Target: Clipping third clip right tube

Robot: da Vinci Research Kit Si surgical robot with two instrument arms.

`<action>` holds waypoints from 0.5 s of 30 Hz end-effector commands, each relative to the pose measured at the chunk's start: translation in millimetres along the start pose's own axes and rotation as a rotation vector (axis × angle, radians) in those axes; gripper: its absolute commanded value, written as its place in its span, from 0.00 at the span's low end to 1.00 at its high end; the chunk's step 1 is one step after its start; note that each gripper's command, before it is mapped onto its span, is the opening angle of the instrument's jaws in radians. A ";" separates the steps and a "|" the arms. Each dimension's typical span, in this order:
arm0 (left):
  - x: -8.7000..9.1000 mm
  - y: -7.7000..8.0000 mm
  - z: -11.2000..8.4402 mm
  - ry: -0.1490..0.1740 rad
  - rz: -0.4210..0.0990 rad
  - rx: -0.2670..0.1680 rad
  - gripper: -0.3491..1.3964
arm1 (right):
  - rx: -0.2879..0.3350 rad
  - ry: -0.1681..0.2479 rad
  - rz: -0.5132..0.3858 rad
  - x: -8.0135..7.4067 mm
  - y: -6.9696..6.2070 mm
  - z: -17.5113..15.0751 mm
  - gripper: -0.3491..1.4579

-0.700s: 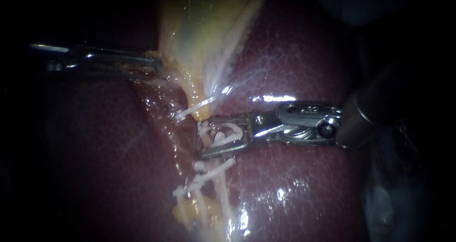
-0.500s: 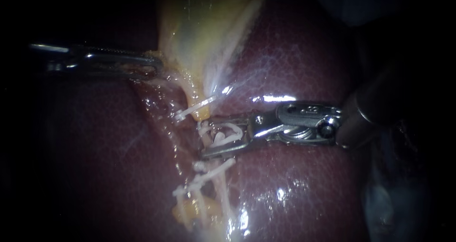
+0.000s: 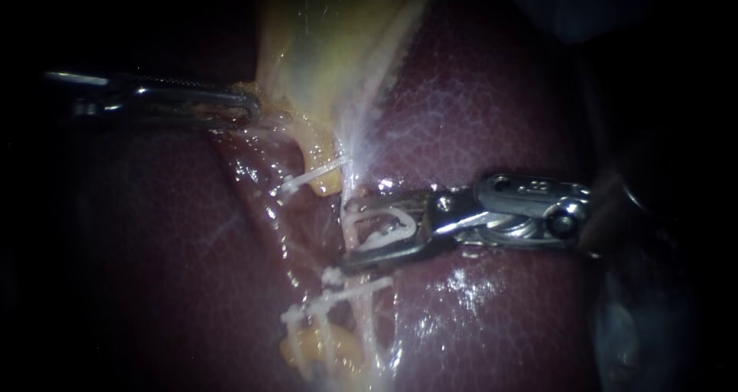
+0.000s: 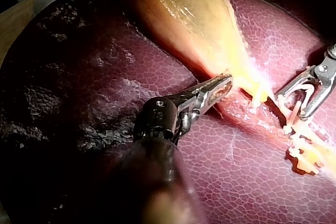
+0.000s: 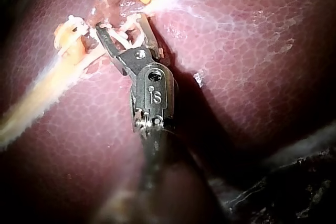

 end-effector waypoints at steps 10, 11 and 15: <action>0.0 0.0 0.0 0.000 0.000 0.001 0.00 | -0.012 0.007 0.006 0.3 -0.3 -3.0 0.46; 0.0 0.0 0.0 0.000 0.000 0.001 0.00 | -0.012 0.007 0.006 0.2 -0.2 -2.9 0.46; 0.0 0.0 0.0 0.000 0.000 0.001 0.00 | -0.016 0.008 0.015 -0.4 0.8 -2.9 0.46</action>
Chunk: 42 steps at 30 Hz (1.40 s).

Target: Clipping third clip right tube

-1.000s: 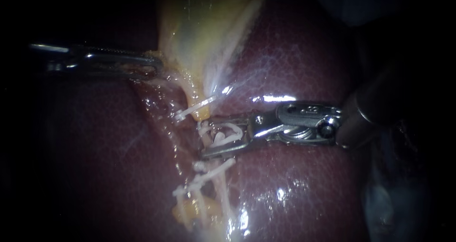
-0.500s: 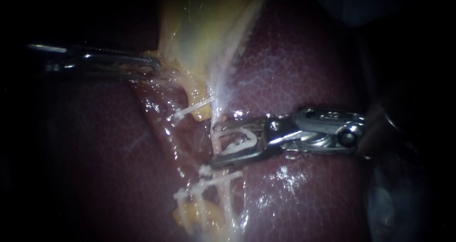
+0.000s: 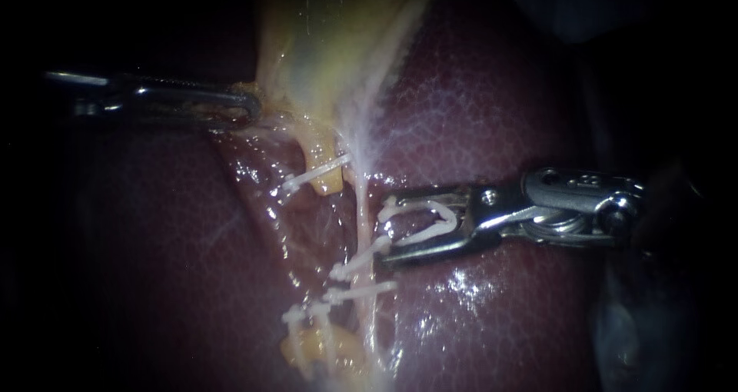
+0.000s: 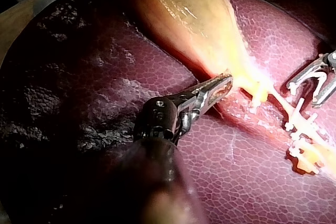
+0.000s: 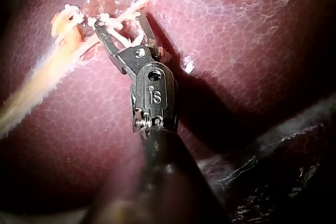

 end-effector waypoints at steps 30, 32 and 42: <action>0.0 0.0 0.0 0.000 0.000 0.000 0.00 | 0.026 -0.014 0.077 -4.3 7.0 5.3 0.47; 0.0 0.0 0.0 0.000 0.000 0.000 0.00 | 0.033 -0.011 0.078 -4.4 6.9 5.9 0.47; 0.0 0.0 0.0 0.000 0.000 -0.001 0.00 | 0.142 0.086 0.175 -3.9 6.6 7.6 0.47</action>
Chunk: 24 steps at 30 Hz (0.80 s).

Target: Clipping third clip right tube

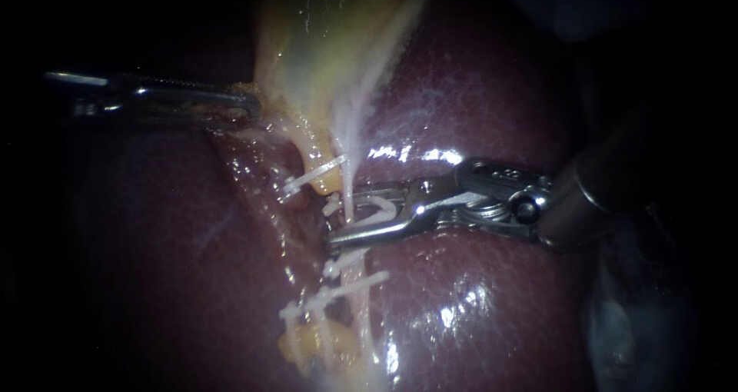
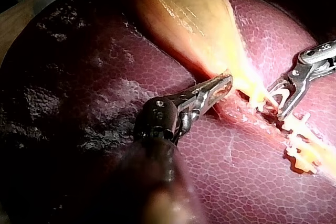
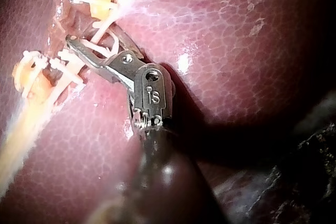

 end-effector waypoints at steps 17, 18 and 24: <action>0.0 0.1 0.0 0.000 0.000 0.000 0.00 | 0.309 0.115 0.076 4.0 -6.3 -1.4 0.47; 0.0 0.1 0.0 0.000 0.000 0.000 0.00 | 0.310 0.117 0.077 4.3 -6.6 -1.5 0.47; 0.0 0.1 0.1 0.000 0.000 0.000 0.00 | 0.276 0.148 0.091 5.6 -7.2 -1.7 0.46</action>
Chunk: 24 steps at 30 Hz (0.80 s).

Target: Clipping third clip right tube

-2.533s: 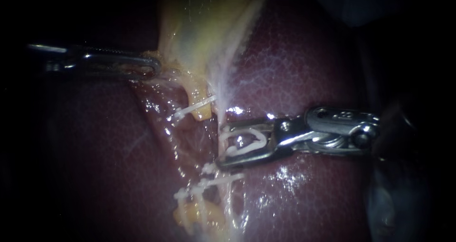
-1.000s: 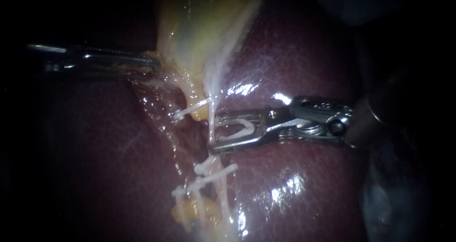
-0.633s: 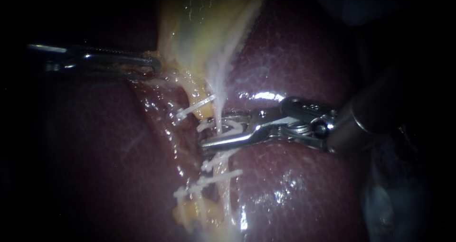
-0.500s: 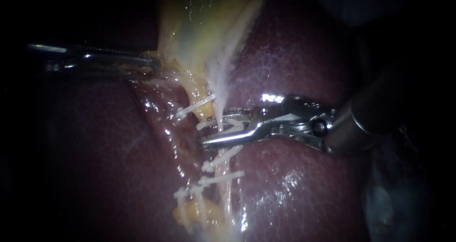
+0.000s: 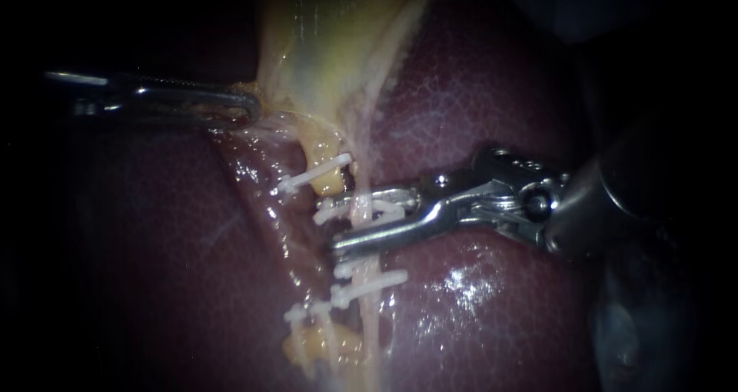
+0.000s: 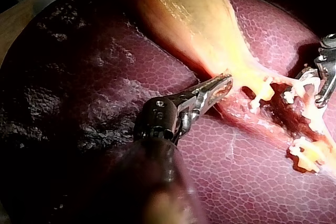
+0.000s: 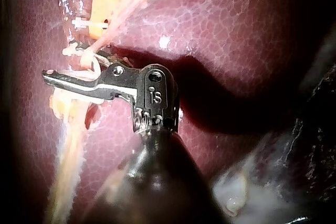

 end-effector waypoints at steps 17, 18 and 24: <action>-0.2 0.0 0.9 -0.001 -0.001 -0.003 0.00 | -0.063 0.034 0.002 1.0 3.6 -2.0 0.45; -0.2 0.1 0.9 -0.001 -0.001 -0.003 0.00 | -0.061 0.032 0.002 1.1 3.6 -2.0 0.44; -0.2 0.1 0.8 -0.001 -0.001 -0.003 0.00 | -0.062 0.031 0.008 1.1 3.3 -2.2 0.33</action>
